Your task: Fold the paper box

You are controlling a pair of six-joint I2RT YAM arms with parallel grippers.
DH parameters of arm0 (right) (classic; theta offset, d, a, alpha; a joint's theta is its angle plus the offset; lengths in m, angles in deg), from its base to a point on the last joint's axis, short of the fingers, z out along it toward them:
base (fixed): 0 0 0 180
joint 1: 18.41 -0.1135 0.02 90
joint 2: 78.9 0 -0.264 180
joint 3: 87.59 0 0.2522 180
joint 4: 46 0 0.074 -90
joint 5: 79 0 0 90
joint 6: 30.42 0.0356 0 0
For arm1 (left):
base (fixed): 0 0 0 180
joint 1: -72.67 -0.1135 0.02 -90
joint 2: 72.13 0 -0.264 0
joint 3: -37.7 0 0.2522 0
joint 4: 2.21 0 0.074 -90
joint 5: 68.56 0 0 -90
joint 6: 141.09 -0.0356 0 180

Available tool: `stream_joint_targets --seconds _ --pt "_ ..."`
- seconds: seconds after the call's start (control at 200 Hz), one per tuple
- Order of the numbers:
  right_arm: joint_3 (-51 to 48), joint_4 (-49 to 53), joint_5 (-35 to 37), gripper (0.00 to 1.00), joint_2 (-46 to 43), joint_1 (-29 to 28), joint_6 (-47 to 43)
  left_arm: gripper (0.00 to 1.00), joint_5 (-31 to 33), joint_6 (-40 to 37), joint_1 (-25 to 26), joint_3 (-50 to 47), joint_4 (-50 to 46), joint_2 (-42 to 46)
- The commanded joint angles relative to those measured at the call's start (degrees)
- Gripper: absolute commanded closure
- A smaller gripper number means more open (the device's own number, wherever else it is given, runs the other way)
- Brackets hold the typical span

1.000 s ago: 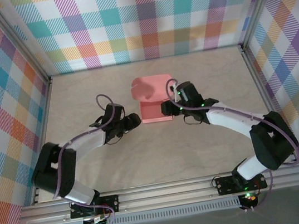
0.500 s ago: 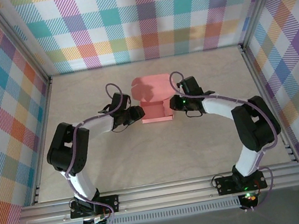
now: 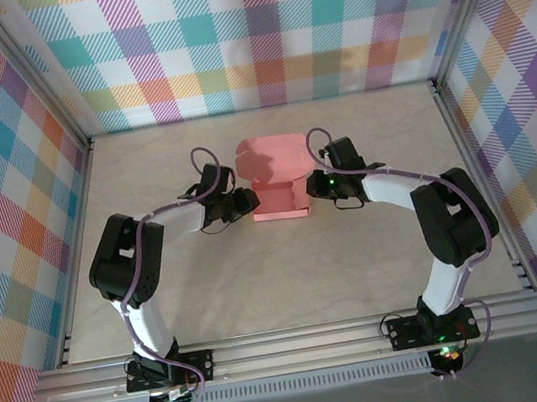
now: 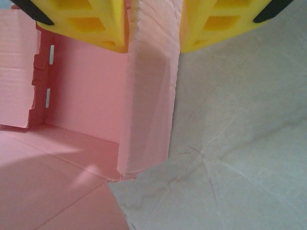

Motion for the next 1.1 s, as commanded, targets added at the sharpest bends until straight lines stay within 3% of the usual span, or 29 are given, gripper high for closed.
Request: stream_joint_targets --seconds 0.0,0.13,0.575,1.095 --pt "1.68 -1.71 -3.16 0.81 1.86 0.21 0.53 0.69 -1.38 -0.32 -0.61 1.30 -0.05 -0.35" --pt "1.86 -2.50 -5.62 0.81 2.42 0.18 0.29 0.75 -1.98 -0.08 -0.61 1.30 -0.01 -0.33" --pt "3.30 -0.80 -6.76 0.89 4.75 -0.13 -1.40 0.75 -4.97 1.41 0.26 1.49 1.47 -0.85" --pt "7.32 8.93 5.33 0.84 6.28 -3.71 -7.76 0.75 -4.97 1.58 1.06 1.93 1.55 -1.50"
